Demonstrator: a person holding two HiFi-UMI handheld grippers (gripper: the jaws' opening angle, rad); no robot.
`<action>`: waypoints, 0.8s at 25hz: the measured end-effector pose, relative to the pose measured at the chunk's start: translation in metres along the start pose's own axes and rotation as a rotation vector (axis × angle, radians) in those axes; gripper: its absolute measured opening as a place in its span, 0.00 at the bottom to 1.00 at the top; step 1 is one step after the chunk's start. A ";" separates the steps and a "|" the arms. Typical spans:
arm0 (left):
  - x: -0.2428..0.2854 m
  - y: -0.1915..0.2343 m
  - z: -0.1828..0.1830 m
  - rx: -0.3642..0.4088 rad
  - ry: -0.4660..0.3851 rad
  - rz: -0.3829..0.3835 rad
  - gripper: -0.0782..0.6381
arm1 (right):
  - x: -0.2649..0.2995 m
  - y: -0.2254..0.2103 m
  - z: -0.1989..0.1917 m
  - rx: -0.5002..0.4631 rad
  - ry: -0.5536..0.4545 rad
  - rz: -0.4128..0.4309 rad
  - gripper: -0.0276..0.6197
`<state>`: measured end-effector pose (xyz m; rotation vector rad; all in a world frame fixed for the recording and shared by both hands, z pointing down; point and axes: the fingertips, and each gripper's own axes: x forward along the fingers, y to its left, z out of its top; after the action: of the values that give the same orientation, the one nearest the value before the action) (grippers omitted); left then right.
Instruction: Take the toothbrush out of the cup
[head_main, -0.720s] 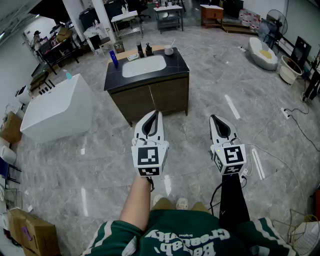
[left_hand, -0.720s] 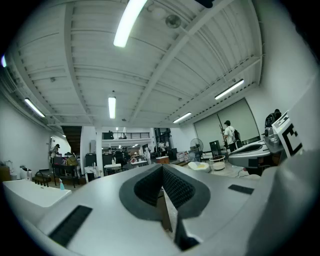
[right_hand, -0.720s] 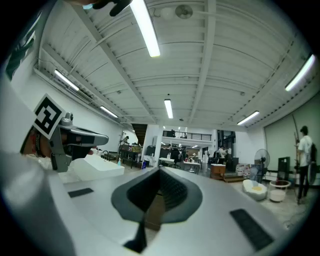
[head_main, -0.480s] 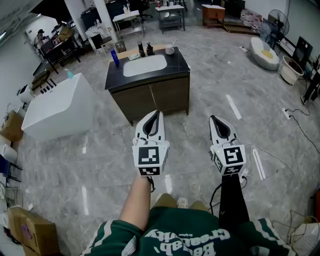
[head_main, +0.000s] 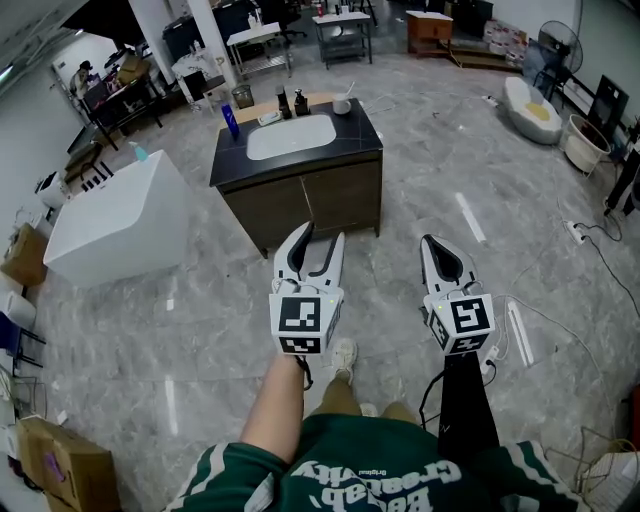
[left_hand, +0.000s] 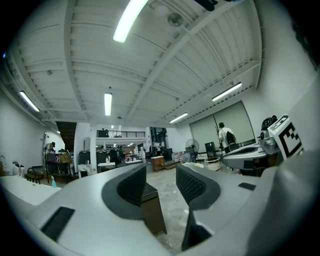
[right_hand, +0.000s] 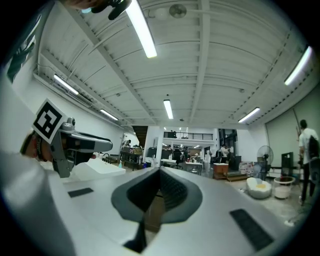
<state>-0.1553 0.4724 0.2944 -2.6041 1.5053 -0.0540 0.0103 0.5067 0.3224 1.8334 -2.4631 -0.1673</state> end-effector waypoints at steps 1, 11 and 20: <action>0.007 0.004 -0.001 -0.006 -0.006 0.002 0.36 | 0.008 -0.002 -0.001 -0.001 0.000 0.001 0.05; 0.110 0.063 -0.020 -0.003 -0.012 -0.006 0.38 | 0.123 -0.031 -0.011 -0.003 0.010 -0.004 0.05; 0.214 0.129 -0.031 -0.017 -0.015 -0.042 0.38 | 0.240 -0.054 -0.015 -0.022 0.032 -0.019 0.05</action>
<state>-0.1623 0.2207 0.3008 -2.6433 1.4525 -0.0259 -0.0052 0.2611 0.3277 1.8360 -2.4140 -0.1636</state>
